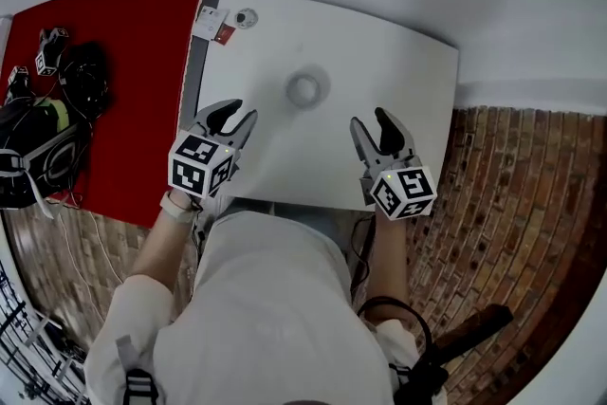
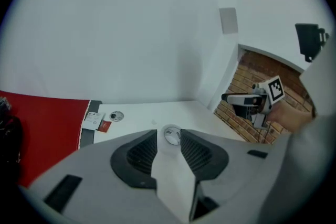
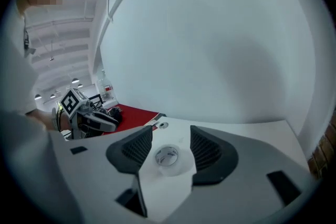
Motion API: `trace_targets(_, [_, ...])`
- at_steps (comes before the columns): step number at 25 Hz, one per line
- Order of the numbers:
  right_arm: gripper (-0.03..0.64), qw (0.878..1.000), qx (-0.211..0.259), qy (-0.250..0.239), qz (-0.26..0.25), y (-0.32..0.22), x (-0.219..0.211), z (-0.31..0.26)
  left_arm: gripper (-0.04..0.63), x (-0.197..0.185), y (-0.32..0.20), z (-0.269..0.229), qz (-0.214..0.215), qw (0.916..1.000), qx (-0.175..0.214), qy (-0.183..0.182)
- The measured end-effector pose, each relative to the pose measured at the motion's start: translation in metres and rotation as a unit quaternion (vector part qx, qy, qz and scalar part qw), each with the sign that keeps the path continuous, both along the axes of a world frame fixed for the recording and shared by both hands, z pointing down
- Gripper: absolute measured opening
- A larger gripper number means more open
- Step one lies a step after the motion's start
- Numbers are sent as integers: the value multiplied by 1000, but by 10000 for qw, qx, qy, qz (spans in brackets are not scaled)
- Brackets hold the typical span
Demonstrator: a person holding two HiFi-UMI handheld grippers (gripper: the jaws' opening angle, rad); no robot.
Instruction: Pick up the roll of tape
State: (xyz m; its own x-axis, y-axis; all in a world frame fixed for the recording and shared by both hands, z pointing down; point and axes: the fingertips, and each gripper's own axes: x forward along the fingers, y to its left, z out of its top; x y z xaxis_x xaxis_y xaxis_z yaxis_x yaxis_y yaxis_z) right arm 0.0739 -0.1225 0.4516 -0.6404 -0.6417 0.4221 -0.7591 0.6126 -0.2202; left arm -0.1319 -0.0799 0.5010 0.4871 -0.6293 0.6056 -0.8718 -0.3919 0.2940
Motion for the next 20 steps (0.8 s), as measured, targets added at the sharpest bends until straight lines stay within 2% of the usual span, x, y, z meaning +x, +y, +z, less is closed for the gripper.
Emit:
trace_targets(3, [210, 9995, -296, 88, -114, -20, -9, 25, 155, 12, -15, 20, 45, 9995, -231, -211])
trace_targets(8, [210, 9965, -734, 296, -286, -55, -22, 72, 178, 27, -48, 60, 14, 9977, -590, -318])
trace_targets(14, [210, 9885, -1232, 614, -630, -78, -44, 132, 181, 43, -82, 103, 147, 9951, -937, -290])
trace_targets(20, [210, 9801, -1645, 806, -769, -90, -64, 176, 181, 53, -99, 138, 168, 9915, -1261, -288])
